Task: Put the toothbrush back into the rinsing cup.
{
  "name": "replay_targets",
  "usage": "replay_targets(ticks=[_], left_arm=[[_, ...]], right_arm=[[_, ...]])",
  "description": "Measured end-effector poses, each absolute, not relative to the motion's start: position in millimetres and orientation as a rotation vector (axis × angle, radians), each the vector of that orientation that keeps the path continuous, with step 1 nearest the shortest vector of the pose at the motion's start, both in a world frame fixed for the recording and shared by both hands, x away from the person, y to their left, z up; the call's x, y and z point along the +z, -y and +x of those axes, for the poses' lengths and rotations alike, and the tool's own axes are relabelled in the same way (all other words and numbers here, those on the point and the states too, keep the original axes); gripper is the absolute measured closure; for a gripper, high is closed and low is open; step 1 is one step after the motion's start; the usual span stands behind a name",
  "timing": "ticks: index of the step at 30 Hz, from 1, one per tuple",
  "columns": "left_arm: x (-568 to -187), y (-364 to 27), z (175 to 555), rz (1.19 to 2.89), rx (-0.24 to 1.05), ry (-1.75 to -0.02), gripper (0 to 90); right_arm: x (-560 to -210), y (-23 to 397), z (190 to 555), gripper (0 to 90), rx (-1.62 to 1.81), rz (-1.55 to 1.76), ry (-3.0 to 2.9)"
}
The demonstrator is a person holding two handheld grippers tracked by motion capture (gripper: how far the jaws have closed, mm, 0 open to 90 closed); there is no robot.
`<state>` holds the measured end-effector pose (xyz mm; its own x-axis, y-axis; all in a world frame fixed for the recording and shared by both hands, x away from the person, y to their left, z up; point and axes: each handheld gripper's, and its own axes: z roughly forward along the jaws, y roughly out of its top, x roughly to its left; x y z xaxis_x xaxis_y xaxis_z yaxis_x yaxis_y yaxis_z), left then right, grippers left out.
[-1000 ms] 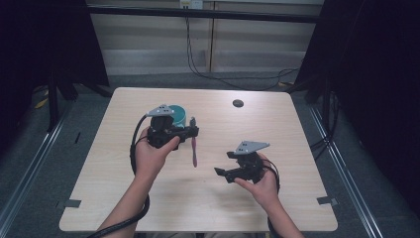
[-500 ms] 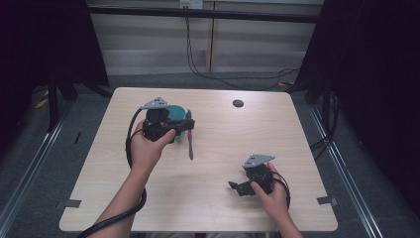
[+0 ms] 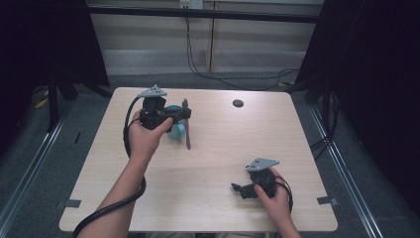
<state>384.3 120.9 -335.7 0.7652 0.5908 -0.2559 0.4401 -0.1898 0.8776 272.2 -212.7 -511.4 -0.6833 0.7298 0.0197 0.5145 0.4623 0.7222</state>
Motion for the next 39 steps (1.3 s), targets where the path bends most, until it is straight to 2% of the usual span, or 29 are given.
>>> replay_targets(ticks=[23, 39], left_arm=[[-320.2, -132.8, 416.5, 1.779, 0.226, -0.845, 84.6], [-326.2, -137.4, 437.0, 1.773, 0.285, -0.883, 84.6]], right_arm=[[-511.5, 212.5, 272.2, 12.5, 1.047, 1.062, -2.42], [-511.5, 212.5, 272.1, 12.5, 1.047, 1.063, -2.42]])
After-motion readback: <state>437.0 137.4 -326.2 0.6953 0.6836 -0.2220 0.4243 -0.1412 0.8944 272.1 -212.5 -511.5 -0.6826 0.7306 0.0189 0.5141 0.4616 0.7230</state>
